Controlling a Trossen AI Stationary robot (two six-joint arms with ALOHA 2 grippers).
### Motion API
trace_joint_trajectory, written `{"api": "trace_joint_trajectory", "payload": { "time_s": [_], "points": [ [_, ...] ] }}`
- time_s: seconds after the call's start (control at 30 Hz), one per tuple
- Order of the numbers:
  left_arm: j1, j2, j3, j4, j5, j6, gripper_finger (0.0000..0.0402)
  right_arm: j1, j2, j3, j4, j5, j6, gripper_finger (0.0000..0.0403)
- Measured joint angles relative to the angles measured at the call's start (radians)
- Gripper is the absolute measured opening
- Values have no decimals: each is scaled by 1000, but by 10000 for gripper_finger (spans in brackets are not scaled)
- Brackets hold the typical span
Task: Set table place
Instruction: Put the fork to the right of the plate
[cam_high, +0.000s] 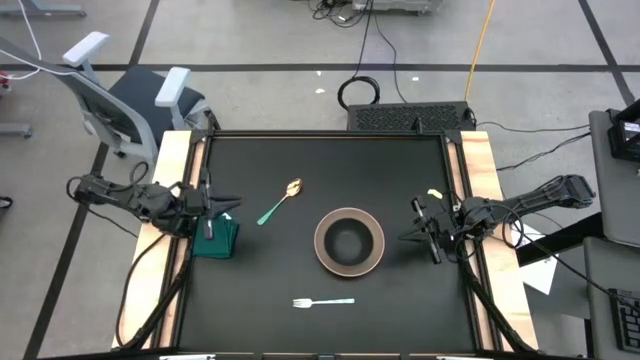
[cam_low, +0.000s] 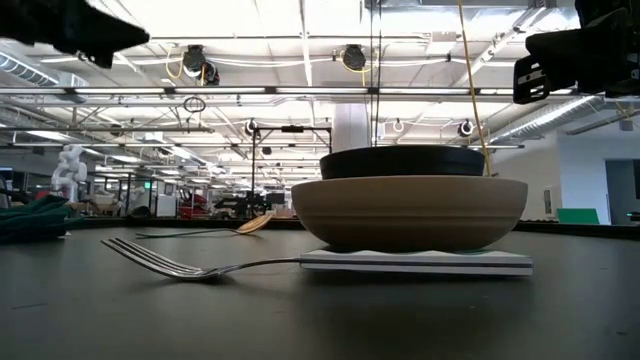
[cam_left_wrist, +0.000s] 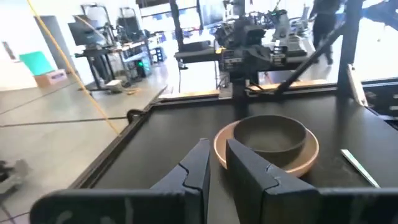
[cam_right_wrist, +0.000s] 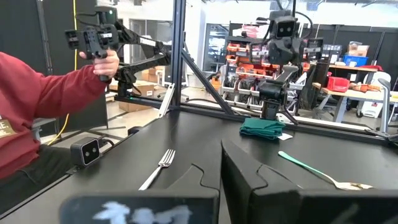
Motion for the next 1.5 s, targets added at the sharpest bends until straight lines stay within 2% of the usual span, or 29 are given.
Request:
{"api": "trace_joint_trajectory", "payload": {
  "time_s": [0.07,0.23,0.43,0.7,0.8,0.93,1.07,1.37,1.5],
  "points": [
    [0,-37,-40,2,56,0,58,0,0,0,0,0,0,0],
    [0,-86,-115,16,304,15,58,0,0,0,0,0,0,0],
    [0,-90,-193,117,462,56,58,0,0,0,9,0,0,0],
    [0,-90,-224,157,464,88,58,0,0,0,9,0,25,0],
    [0,-90,-224,136,426,77,58,0,0,0,8,0,25,0],
    [14,-90,-224,103,340,-12,58,0,0,0,9,0,26,0],
    [43,-90,-225,67,333,-82,58,0,0,0,8,0,26,0],
    [84,-80,-314,213,320,-115,58,0,0,0,8,0,26,0],
    [90,-76,-317,218,327,-109,58,0,1,0,7,0,26,0]
  ]
}}
